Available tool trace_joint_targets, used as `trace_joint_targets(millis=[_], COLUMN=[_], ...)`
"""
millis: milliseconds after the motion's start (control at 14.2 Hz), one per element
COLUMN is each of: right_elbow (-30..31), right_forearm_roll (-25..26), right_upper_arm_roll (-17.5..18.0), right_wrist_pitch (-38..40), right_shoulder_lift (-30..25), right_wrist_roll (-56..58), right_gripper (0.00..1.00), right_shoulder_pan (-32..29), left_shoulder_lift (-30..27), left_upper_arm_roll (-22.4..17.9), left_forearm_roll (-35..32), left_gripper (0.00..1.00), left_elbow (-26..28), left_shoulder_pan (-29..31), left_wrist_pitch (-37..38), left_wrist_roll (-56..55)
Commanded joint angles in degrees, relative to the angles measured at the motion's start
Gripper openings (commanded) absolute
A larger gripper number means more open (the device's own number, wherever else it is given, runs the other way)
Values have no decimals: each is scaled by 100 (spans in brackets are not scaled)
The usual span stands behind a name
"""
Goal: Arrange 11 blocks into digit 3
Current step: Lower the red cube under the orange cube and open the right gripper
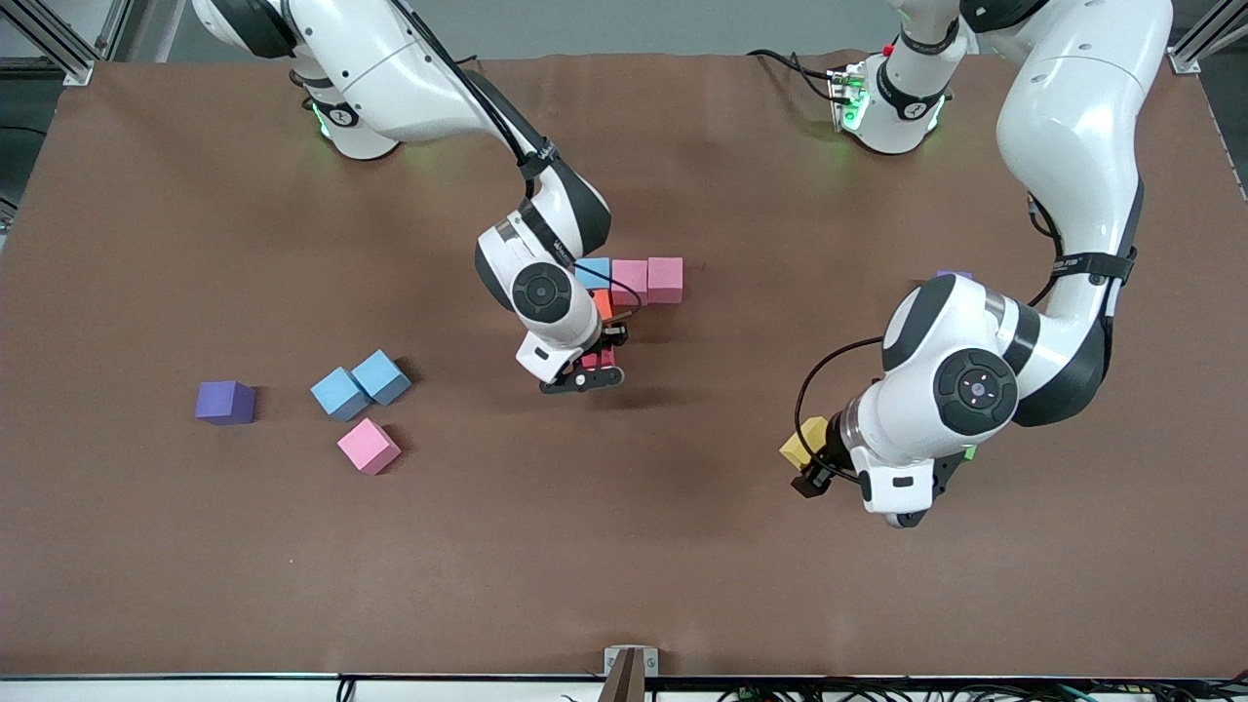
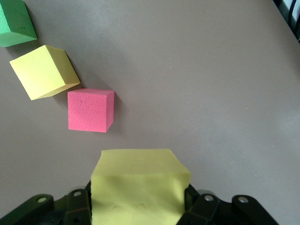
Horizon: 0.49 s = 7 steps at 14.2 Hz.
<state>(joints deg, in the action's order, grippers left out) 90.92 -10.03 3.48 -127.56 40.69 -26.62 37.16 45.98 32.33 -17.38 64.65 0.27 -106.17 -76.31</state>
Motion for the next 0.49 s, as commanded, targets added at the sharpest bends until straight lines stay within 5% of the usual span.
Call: trace_joint_targets(millis=[0, 421], right_elbow=[277, 277], right_forearm_roll=[53, 53], right_upper_arm_roll=[-14, 4], right_wrist_pitch=[-59, 3], right_shoulder_lift=[-219, -228], right_wrist_roll=[-72, -72], right_gripper=[28, 29], right_shoulder_pan=[37, 37], left_shoulder_lift=[-134, -142], left_upper_arm_roll=[10, 19], left_forearm_roll=[112, 104], left_gripper=[1, 1], left_elbow=[109, 109], left_shoulder_pan=[44, 26], left_wrist_pitch=[52, 183], left_wrist_roll=[55, 2])
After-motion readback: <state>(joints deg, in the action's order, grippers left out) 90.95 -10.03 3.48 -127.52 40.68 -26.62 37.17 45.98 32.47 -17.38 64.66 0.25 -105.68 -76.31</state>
